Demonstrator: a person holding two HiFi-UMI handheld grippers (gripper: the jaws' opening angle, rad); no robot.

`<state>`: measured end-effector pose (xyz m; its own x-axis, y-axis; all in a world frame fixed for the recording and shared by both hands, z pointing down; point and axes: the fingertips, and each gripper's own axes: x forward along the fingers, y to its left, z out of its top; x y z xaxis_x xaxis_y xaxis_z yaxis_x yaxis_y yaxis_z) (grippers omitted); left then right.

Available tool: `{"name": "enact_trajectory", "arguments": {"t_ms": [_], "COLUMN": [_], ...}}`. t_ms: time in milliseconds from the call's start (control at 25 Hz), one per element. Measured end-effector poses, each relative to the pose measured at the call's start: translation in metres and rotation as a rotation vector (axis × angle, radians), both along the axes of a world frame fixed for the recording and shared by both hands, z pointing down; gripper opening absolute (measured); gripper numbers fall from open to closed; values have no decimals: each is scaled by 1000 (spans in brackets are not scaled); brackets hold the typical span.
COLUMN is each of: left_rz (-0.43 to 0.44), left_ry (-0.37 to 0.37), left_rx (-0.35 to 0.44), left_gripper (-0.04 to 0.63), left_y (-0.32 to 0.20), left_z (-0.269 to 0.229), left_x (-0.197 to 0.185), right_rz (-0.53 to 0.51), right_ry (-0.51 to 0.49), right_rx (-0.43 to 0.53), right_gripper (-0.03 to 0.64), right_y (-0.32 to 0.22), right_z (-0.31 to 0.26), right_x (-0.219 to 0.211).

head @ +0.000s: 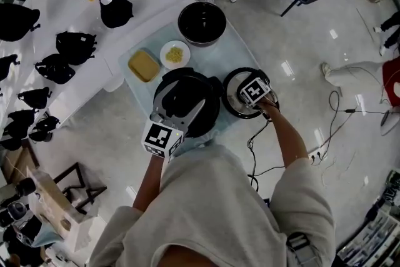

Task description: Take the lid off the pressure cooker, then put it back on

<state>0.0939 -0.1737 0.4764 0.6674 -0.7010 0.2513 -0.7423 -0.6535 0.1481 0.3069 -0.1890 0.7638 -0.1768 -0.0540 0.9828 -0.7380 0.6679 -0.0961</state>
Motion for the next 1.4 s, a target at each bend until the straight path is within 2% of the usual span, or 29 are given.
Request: {"name": "enact_trajectory", "arguments": {"t_ms": [280,360,760,880,1040,1400], "left_rz": [-46,-58,-62,-60,-56,-49], "left_ry": [-26,-29,-17,-12,-5,-4], "left_rx": [-6,-4,16,18,21,49], "left_gripper": [322,322,322,322,322,322], "left_y": [-1,-2,-2,-2,-4,-8], "left_z": [3,4,0,3,5,-1], "left_x": [-18,-23,-31,-31,-31,-32], "right_rz": [48,43,23,31,114,271], "right_ry": [22,1,-41,-91,-210,-405], "right_rx": [-6,0,26,111,261,582], "right_gripper": [272,273,293,293,293,290], "right_y": [0,-1,3,1,5,22], "right_z": [29,33,17,-10,-54,-152], "right_x": [-3,-8,-10,-12,-16,-32]}}
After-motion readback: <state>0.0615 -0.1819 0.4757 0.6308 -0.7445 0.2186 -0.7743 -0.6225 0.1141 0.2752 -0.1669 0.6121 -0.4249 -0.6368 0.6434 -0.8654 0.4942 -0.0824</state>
